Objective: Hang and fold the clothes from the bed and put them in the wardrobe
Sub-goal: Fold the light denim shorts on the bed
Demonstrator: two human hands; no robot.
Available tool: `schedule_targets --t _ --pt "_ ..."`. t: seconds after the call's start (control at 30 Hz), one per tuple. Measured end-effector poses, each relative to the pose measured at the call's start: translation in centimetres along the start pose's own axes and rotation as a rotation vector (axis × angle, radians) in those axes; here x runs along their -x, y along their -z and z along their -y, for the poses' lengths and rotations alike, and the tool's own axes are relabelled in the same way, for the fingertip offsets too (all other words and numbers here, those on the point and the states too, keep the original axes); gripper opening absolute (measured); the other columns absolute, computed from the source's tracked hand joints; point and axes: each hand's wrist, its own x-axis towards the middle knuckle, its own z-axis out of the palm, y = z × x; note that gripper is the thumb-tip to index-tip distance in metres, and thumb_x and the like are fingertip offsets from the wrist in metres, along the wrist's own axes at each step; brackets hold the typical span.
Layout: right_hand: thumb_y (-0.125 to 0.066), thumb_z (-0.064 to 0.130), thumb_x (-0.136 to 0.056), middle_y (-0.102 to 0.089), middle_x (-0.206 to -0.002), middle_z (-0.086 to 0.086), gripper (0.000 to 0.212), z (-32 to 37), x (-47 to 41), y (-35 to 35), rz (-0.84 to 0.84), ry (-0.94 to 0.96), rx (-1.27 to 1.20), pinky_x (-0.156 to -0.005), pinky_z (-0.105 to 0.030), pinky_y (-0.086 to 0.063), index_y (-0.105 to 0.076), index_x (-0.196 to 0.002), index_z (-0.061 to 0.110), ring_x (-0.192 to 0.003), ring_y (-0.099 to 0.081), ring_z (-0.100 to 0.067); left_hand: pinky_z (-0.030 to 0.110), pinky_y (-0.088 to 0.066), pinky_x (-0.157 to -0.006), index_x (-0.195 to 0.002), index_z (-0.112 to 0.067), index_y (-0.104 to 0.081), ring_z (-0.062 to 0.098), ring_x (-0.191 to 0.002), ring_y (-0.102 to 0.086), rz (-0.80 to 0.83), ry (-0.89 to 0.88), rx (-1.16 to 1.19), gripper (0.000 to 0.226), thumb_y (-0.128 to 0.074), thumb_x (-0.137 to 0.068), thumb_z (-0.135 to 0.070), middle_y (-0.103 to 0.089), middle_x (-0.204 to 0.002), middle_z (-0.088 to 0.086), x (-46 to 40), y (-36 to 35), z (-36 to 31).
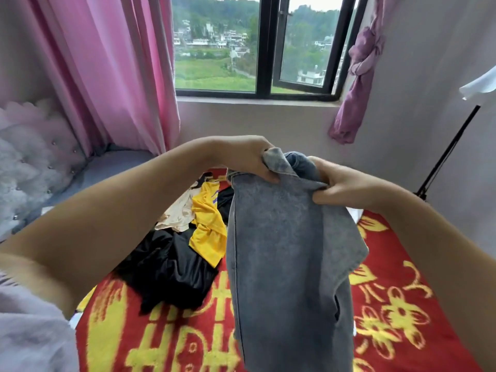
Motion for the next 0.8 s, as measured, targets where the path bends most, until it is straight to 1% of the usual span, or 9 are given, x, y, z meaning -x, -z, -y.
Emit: schedule_targets --t 0.07,0.13,0.17,0.27,0.37,0.47,0.57,0.7,0.8 --pt "-0.066 0.007 -0.074 -0.065 -0.116 -0.003 0.053 -2.9 0.4 -0.5 0.150 -0.148 0.191 -0.093 -0.039 -0.050 -0.055 -0.124 0.020 -0.109 -0.060 -0.018 0.007 -0.042 -0.061 -0.073 -0.033 -0.057 0.000 -0.065 -0.054 0.010 -0.031 0.028 0.024 -0.074 -0.082 -0.019 -0.061 -0.077 -0.015 -0.7 0.3 -0.1" --pt "-0.065 0.007 -0.082 -0.069 -0.105 -0.010 0.021 -6.4 1.1 -1.0 0.276 -0.332 0.313 -0.085 -0.033 -0.053 -0.065 -0.103 0.006 -0.094 -0.065 -0.014 0.004 -0.041 -0.058 -0.074 -0.035 -0.057 -0.006 -0.064 -0.054 0.060 -0.026 -0.022 0.024 -0.074 -0.082 -0.020 -0.060 -0.077 -0.018 -1.4 0.6 0.0" --pt "-0.062 0.009 -0.084 -0.071 -0.093 -0.012 0.008 -7.9 1.4 -1.1 0.260 -0.390 0.363 -0.073 -0.026 -0.053 -0.066 -0.089 0.004 -0.078 -0.065 -0.009 0.004 -0.040 -0.057 -0.074 -0.035 -0.057 -0.006 -0.064 -0.054 0.075 -0.020 -0.054 0.024 -0.074 -0.082 -0.021 -0.060 -0.077 -0.019 -1.9 0.5 0.3" --pt "-0.055 0.018 -0.090 -0.062 -0.059 -0.002 0.026 -11.7 1.2 -0.6 0.026 -0.493 0.436 -0.049 -0.020 -0.042 -0.055 -0.064 0.013 -0.049 -0.057 -0.009 0.004 -0.038 -0.056 -0.072 -0.034 -0.055 -0.002 -0.064 -0.052 0.068 0.019 -0.093 0.024 -0.073 -0.083 -0.023 -0.059 -0.075 -0.017 -3.6 -0.2 1.4" --pt "-0.052 0.015 -0.090 -0.065 -0.059 -0.004 0.021 -14.0 -0.5 -0.4 -0.151 -0.517 0.376 -0.053 -0.028 -0.049 -0.060 -0.070 0.011 -0.056 -0.065 -0.019 0.013 -0.040 -0.058 -0.070 -0.026 -0.056 0.009 -0.064 -0.050 -0.025 0.011 -0.157 0.021 -0.070 -0.084 -0.023 -0.056 -0.071 -0.011 -6.0 -0.4 1.8" --pt "-0.051 0.003 -0.085 -0.071 -0.089 -0.018 0.021 -15.4 -2.8 1.0 -0.423 -0.450 0.343 -0.063 -0.031 -0.045 -0.068 -0.098 0.003 -0.084 -0.067 -0.032 0.032 -0.046 -0.068 -0.082 -0.010 -0.062 0.025 -0.077 -0.056 -0.237 -0.012 -0.300 0.006 -0.061 -0.085 -0.015 -0.062 -0.081 0.002 -8.6 0.5 1.5" --pt "-0.056 0.000 -0.079 -0.069 -0.106 -0.021 0.033 -15.3 -4.7 4.5 -0.631 -0.369 0.385 -0.070 -0.032 -0.041 -0.067 -0.110 0.004 -0.100 -0.063 -0.037 0.039 -0.049 -0.071 -0.084 -0.015 -0.062 0.027 -0.082 -0.059 -0.425 -0.112 -0.358 0.010 -0.054 -0.083 -0.008 -0.056 -0.084 -0.003 -10.2 2.1 0.7" --pt "-0.053 0.008 -0.079 -0.069 -0.101 -0.017 0.033 -14.7 -4.4 7.7 -0.719 -0.302 0.484 -0.069 -0.032 -0.040 -0.063 -0.108 0.019 -0.093 -0.062 -0.040 0.038 -0.045 -0.070 -0.086 -0.003 -0.065 0.024 -0.077 -0.052 -0.579 -0.319 -0.361 0.019 -0.051 -0.074 0.000 -0.055 -0.083 0.001 -10.0 2.9 0.8" --pt "-0.056 0.015 -0.083 -0.068 -0.092 -0.018 0.020 -15.3 -2.8 6.0 -0.652 -0.294 0.574 -0.066 -0.034 -0.038 -0.061 -0.102 0.020 -0.086 -0.063 -0.040 0.040 -0.047 -0.071 -0.084 0.002 -0.068 0.031 -0.076 -0.057 -0.521 -0.341 -0.310 0.015 -0.063 -0.074 -0.007 -0.063 -0.082 0.015 -8.5 -0.1 2.4"
